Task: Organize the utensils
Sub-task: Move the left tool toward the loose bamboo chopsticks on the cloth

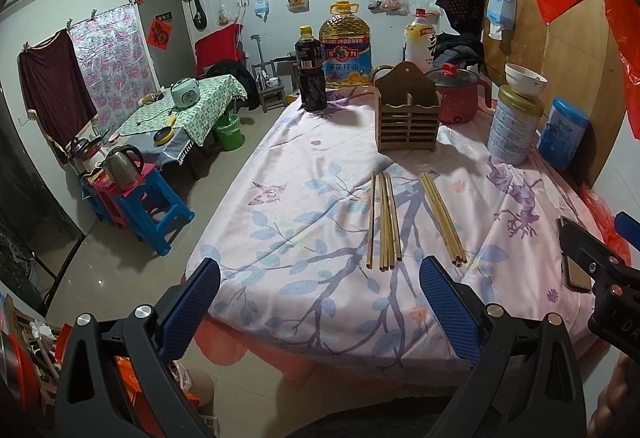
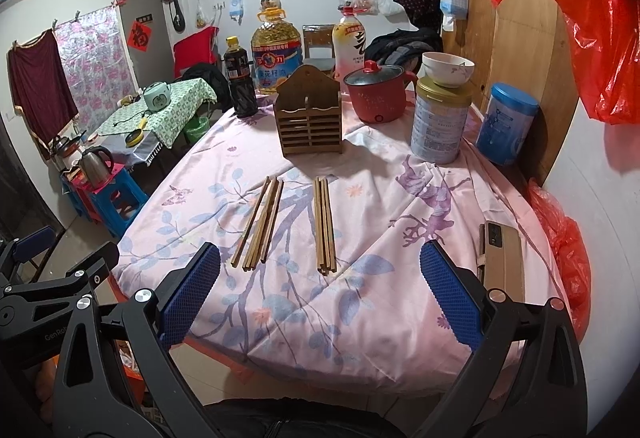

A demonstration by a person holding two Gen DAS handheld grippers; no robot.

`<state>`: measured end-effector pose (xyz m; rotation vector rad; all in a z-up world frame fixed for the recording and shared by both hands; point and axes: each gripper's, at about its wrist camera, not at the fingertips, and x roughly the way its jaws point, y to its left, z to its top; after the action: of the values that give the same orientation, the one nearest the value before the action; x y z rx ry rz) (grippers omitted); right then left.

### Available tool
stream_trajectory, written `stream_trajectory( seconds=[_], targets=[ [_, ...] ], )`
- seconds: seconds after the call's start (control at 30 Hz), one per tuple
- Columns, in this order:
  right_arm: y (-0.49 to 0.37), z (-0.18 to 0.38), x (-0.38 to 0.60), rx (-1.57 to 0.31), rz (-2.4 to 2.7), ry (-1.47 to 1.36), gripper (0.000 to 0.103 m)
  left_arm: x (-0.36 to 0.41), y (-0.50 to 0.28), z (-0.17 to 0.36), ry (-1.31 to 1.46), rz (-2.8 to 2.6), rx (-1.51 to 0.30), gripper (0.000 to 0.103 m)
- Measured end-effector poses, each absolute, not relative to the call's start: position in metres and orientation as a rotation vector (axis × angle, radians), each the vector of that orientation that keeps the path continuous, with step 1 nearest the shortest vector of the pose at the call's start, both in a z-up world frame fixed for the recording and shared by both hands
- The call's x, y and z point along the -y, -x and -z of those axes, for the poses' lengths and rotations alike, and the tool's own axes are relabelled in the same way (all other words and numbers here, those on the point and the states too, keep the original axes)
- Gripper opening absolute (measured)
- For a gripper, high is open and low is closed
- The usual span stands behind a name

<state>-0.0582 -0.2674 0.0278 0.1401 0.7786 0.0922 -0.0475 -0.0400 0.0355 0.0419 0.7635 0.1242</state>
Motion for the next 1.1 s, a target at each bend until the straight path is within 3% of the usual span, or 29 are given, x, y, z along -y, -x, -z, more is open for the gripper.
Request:
stream_trajectory(
  seconds=[0.33, 0.67, 1.1],
  targets=[
    [0.062, -0.021, 0.263, -0.804, -0.078, -0.149, 0.097, 0.033, 0.05, -0.029, 0.001, -0.052, -0.8, 0.097],
    [0.067, -0.002, 0.273, -0.863, 0.003, -0.268, 0.097, -0.01, 0.041, 0.001, 0.086, -0.096, -0.964, 0.097],
    [0.069, 0.075, 0.302, -0.978, 0.098, -0.182, 0.096, -0.016, 0.002, 0.072, 0.004, -0.13, -1.164, 0.097]
  ],
)
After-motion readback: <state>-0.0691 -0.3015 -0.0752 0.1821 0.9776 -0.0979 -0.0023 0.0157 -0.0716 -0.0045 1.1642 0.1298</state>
